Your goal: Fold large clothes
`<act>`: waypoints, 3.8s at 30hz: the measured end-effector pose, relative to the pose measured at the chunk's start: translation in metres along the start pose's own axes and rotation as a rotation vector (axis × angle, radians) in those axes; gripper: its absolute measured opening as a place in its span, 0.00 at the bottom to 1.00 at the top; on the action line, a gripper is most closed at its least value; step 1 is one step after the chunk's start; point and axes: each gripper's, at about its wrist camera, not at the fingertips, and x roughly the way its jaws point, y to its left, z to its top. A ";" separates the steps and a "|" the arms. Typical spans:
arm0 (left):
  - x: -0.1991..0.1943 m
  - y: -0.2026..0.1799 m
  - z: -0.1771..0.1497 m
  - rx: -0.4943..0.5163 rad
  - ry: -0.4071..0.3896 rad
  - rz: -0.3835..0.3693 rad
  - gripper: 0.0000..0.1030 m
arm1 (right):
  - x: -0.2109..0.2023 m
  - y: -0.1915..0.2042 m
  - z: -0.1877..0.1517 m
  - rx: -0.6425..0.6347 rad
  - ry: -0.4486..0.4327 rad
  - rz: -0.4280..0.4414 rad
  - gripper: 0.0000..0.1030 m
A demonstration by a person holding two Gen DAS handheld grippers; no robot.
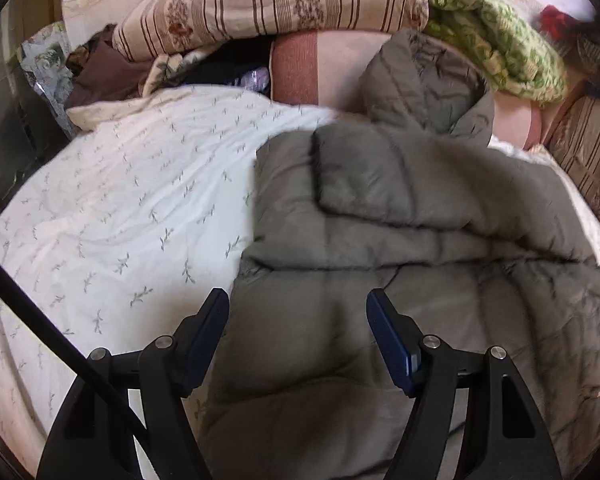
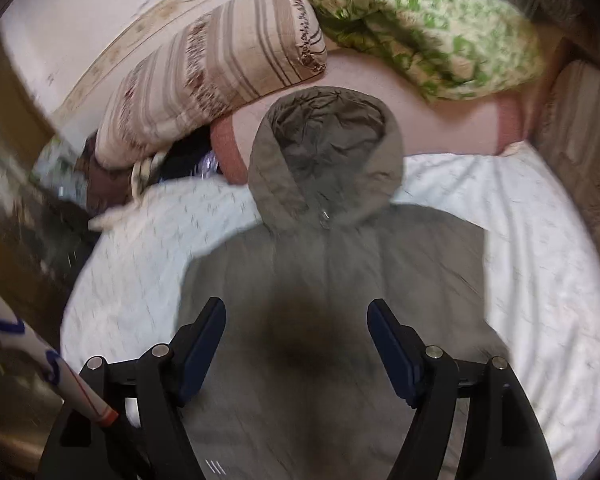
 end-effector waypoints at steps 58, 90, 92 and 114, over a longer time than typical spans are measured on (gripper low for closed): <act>0.008 0.086 0.021 -0.257 0.027 -0.085 0.75 | 0.144 0.044 -0.098 0.000 0.159 -0.037 0.10; 0.016 0.079 0.017 -0.224 0.052 -0.074 0.75 | 0.160 0.025 -0.076 -0.122 0.167 -0.244 0.39; 0.014 0.079 0.016 -0.221 0.048 -0.061 0.75 | 0.165 0.027 -0.076 -0.147 0.152 -0.255 0.39; 0.019 0.092 0.018 -0.258 0.062 -0.062 0.75 | 0.213 0.074 -0.041 -0.252 0.096 -0.345 0.51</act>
